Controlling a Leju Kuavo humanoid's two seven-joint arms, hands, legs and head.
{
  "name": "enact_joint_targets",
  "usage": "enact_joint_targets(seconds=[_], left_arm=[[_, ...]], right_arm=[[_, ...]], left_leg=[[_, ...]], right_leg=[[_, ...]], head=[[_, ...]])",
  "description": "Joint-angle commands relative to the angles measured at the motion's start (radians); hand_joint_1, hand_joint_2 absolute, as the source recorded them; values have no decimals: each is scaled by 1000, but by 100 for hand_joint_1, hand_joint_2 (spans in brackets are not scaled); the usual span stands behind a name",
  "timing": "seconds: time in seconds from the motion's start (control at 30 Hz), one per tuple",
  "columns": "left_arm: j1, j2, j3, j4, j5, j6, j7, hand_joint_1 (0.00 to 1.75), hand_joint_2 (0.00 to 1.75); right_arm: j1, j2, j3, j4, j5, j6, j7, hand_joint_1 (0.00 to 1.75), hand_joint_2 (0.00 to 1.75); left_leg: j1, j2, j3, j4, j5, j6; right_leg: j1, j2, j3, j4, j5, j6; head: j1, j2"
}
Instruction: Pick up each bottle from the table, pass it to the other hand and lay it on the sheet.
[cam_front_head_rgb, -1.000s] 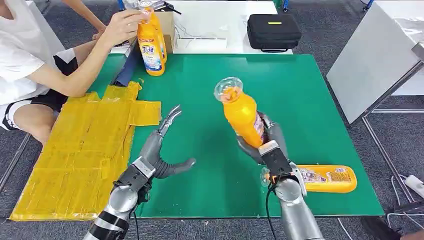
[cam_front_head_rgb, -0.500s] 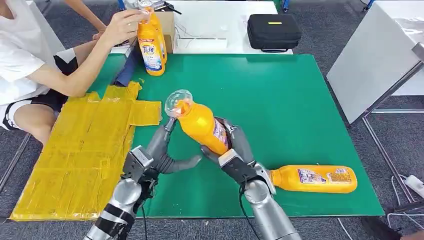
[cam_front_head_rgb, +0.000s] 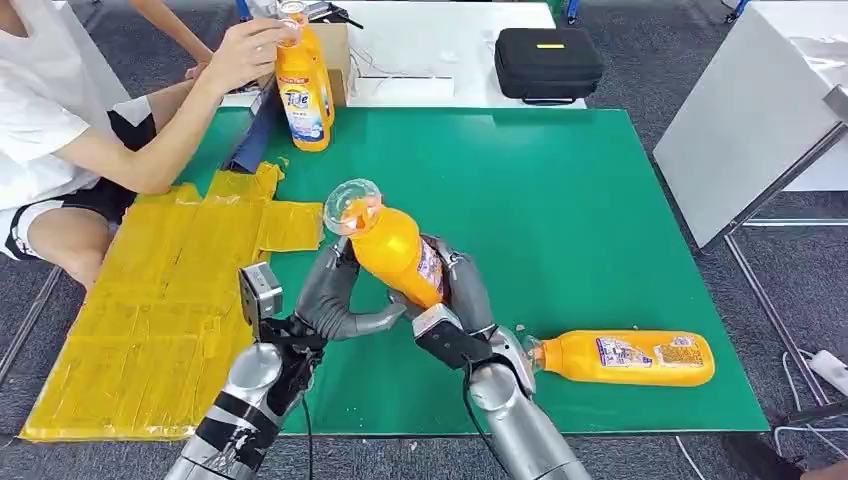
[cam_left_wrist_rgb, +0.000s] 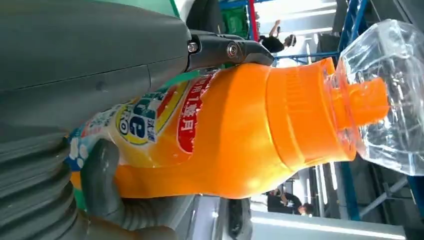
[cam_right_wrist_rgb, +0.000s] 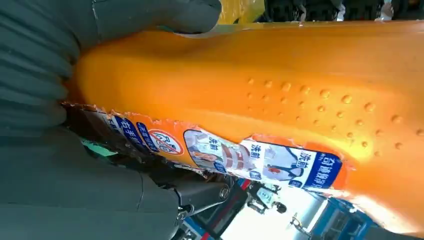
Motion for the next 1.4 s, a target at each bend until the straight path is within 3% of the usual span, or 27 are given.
enact_joint_targets(seconds=[0.03,0.1,0.13,0.17,0.2,0.73,0.97,1.03,1.07,1.1,1.13,1.23,1.3,1.37,1.4], left_arm=[[-69,5,-37,112,10,-5,12,0,175],[-74,2,-38,120,9,1,11,0,175],[-73,1,-37,120,9,7,11,21,175],[-71,-1,-34,117,7,17,8,145,175],[-69,-2,-34,113,4,26,7,171,175],[-60,-7,4,111,32,46,2,175,175],[-49,-11,20,93,44,54,1,175,175],[-40,-8,29,71,43,63,-1,175,175],[-32,-2,38,47,27,92,-11,175,175],[-26,2,48,27,20,111,-21,175,175],[-13,12,69,-23,-18,171,-39,175,175],[11,36,119,-138,-121,285,-28,175,175],[12,37,126,-148,-200,363,-38,175,175],[0,51,120,-191,-648,777,-6,175,175],[-8,62,112,-201,-774,852,42,175,175]], right_arm=[[-48,-1,51,122,20,-14,-2,175,175],[-50,1,57,128,27,-21,-2,175,175],[-49,1,59,128,28,-22,-2,175,175],[-49,-1,61,126,28,-23,-2,175,175],[-48,-3,63,124,28,-24,0,175,175],[-42,-18,63,120,31,-32,7,175,175],[-36,-20,58,109,35,-42,11,175,175],[-28,-25,55,92,41,-50,14,175,175],[-16,-30,49,66,41,-62,12,169,175],[-7,-34,44,45,40,-66,13,77,175],[14,-44,43,-7,57,-94,10,0,175],[77,-73,46,-170,87,-113,35,0,175],[83,-75,45,-186,87,-116,33,0,175],[136,-99,33,-351,63,-177,-2,0,175],[157,-105,28,-415,59,-177,15,0,175]], left_leg=[[1,-2,8,1,-3,-3],[2,-2,7,1,-3,-3],[1,-2,5,0,-2,-2],[1,-2,7,0,-3,-3],[2,-3,10,1,-5,-4],[1,-2,3,0,-1,-2],[2,-3,9,2,-5,-4],[1,-1,4,0,-1,-2],[1,-2,7,1,-3,-3],[1,-2,7,1,-3,-3],[1,-2,5,0,-2,-2],[1,-1,5,1,-4,-3],[2,-2,6,2,-4,-3],[2,-2,8,2,-5,-4],[2,-3,5,1,-4,-3]], right_leg=[[0,1,8,0,-3,-2],[1,1,8,0,-3,-2],[0,0,5,-1,-2,-1],[1,1,7,0,-2,-2],[1,1,10,0,-4,-2],[0,0,4,-1,-1,-1],[1,1,10,0,-4,-2],[1,1,4,-1,-1,-1],[0,1,7,0,-3,-1],[1,1,7,0,-3,-1],[1,0,5,-1,-2,-1],[1,2,6,0,-3,-2],[1,1,7,0,-4,-2],[1,1,8,1,-4,-2],[1,0,6,1,-3,-2]], head=[[0,0],[0,0],[0,0],[0,0],[0,0],[0,0],[0,0],[0,0],[0,0],[0,0],[0,0],[0,0],[0,0],[0,0],[0,0]])
